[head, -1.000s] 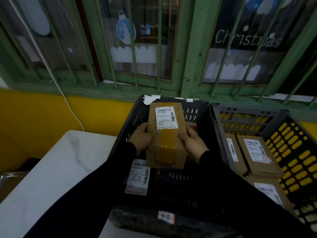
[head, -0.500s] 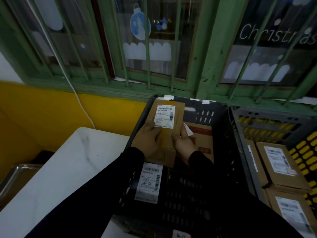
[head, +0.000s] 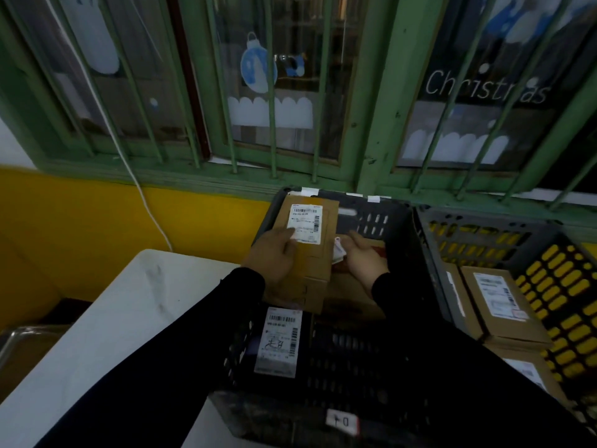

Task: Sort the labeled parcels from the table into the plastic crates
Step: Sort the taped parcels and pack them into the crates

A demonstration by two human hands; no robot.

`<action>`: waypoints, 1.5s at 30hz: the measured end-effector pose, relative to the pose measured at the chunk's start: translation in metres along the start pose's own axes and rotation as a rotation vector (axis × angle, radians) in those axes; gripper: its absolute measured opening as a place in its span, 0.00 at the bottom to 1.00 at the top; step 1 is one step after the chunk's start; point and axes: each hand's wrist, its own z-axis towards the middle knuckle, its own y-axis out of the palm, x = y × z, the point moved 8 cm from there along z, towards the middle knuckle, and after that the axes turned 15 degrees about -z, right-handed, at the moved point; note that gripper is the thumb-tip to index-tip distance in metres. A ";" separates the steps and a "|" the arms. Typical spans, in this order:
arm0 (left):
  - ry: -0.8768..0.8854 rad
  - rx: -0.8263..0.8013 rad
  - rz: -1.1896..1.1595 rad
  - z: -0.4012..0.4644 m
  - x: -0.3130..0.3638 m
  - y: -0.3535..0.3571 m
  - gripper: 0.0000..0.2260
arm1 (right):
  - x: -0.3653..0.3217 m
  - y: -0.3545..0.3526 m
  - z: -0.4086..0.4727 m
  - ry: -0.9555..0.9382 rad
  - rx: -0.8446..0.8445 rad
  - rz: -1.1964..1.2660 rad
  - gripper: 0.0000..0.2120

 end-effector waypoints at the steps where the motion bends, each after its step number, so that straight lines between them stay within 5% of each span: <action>1: 0.012 0.028 -0.045 -0.002 0.008 -0.008 0.21 | -0.003 -0.013 -0.007 0.003 0.040 0.053 0.23; 6: 0.159 0.172 -0.391 -0.018 0.069 -0.037 0.18 | -0.007 -0.090 -0.063 -0.045 0.259 0.345 0.18; 13: 0.212 -0.092 -0.942 -0.050 0.174 0.035 0.17 | 0.031 -0.210 -0.185 -0.108 0.588 0.456 0.19; 16: 0.281 -0.208 -0.973 -0.080 0.227 0.080 0.15 | 0.061 -0.258 -0.245 -0.105 0.712 0.415 0.24; 24: 0.441 -0.541 -1.009 -0.220 0.398 0.243 0.14 | 0.162 -0.399 -0.456 -0.124 1.012 0.272 0.12; 35: 0.493 -1.006 -1.072 -0.498 0.625 0.518 0.12 | 0.369 -0.565 -0.790 0.144 1.429 0.184 0.12; 41: 0.536 -1.237 -1.105 -0.602 0.721 0.630 0.13 | 0.449 -0.629 -0.887 0.230 1.555 0.197 0.06; 45: 0.541 -1.329 -1.142 -0.641 0.773 0.705 0.13 | 0.502 -0.680 -0.930 0.331 1.623 0.151 0.12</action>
